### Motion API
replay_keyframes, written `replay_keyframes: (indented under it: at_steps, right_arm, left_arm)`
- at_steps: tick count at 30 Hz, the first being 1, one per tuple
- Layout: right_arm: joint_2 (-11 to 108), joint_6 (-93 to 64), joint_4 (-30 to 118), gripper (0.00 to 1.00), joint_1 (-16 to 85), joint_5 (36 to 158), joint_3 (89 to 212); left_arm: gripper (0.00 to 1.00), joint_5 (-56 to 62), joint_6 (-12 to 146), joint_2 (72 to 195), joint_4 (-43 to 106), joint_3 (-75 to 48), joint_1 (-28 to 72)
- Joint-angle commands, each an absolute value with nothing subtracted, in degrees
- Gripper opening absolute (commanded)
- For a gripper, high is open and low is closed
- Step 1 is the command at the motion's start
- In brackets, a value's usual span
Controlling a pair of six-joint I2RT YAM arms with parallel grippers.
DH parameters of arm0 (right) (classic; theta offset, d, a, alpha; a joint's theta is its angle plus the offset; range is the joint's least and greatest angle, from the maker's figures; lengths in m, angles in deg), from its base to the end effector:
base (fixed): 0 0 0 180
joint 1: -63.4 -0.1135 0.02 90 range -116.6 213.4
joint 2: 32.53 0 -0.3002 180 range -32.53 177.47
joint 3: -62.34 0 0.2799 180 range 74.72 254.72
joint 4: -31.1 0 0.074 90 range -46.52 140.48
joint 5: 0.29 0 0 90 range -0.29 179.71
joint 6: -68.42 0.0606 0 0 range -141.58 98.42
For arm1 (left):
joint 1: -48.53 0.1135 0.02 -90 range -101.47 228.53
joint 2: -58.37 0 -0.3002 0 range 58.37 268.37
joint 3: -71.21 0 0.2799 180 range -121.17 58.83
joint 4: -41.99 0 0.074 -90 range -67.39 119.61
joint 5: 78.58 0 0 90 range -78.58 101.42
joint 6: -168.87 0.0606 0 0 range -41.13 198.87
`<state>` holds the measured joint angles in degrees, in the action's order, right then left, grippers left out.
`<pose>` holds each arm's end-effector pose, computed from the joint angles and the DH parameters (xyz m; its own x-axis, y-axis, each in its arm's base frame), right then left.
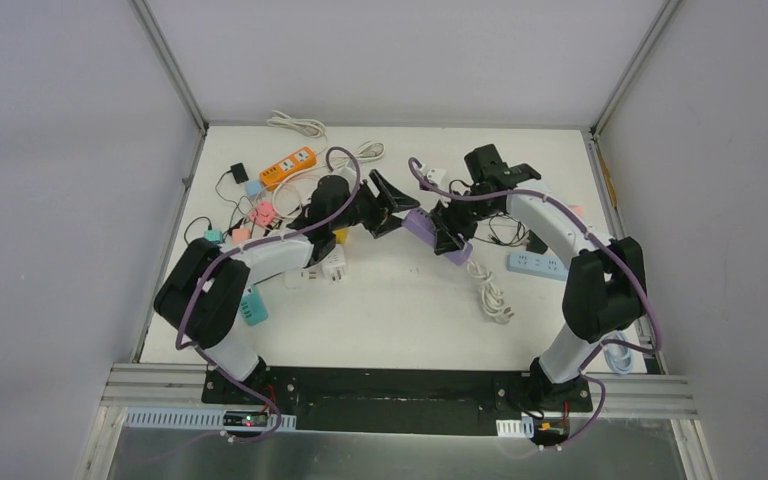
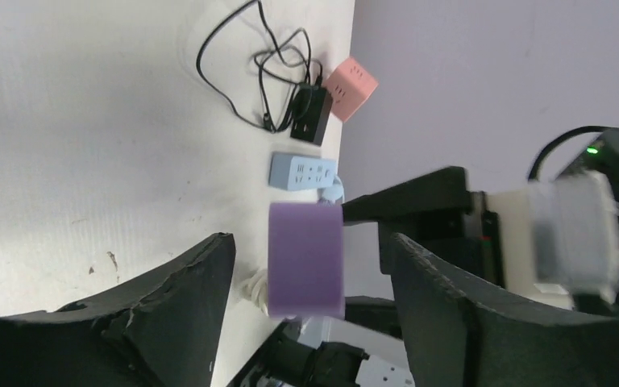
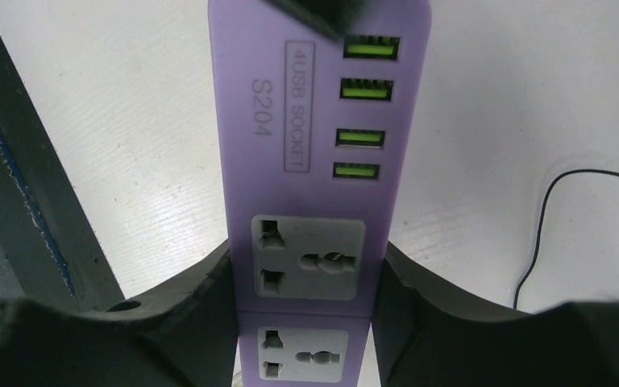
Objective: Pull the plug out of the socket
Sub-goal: Place the socket at the center of the board.
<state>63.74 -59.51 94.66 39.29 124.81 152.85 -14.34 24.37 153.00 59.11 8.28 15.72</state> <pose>0.3280 0.1850 0.2682 -0.3542 -0.7095 -0.6092 -0.9347 0.2887 0.2072 0.3276 -0.2426 0.2333 -0.8080 -0.3515 -0.4729 0.3164 0.4183 -0.8514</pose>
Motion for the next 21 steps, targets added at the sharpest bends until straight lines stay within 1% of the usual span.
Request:
replay_keyframes:
  at_steps: [1,4,6,11,13,15,17,21]
  right_arm:
    - [65.4,-55.5,93.1,0.00,42.1,126.7,156.0]
    - [67.5,-53.6,92.4,0.00,44.0,125.6,158.2]
    - [68.9,-50.9,90.7,0.00,45.3,123.9,159.5]
    - [75.5,-43.5,86.0,0.00,48.3,115.4,165.8]
    - [77.7,-40.0,83.4,0.00,49.2,110.9,168.0]
    - [79.3,-39.6,79.9,0.00,49.6,110.3,169.2]
    - [80.8,-35.2,75.8,0.00,49.7,102.5,169.9]
    - [85.4,-30.8,71.8,0.00,49.8,96.2,173.3]
  left_arm:
    - [0.75,-4.1,33.0,141.9,50.6,8.5,16.9]
    - [0.80,3.6,40.8,135.3,40.5,8.3,17.0]
    - [0.83,8.1,44.8,131.3,37.1,8.8,17.0]
    - [0.96,16.9,48.7,123.5,35.6,13.2,17.1]
    - [0.99,19.2,48.5,121.4,35.7,15.1,17.2]
    - [0.99,20.7,48.3,119.9,36.1,16.8,17.2]
    - [0.99,21.1,48.0,119.0,36.3,17.7,17.2]
    - [0.99,21.1,47.5,118.7,36.3,17.9,17.2]
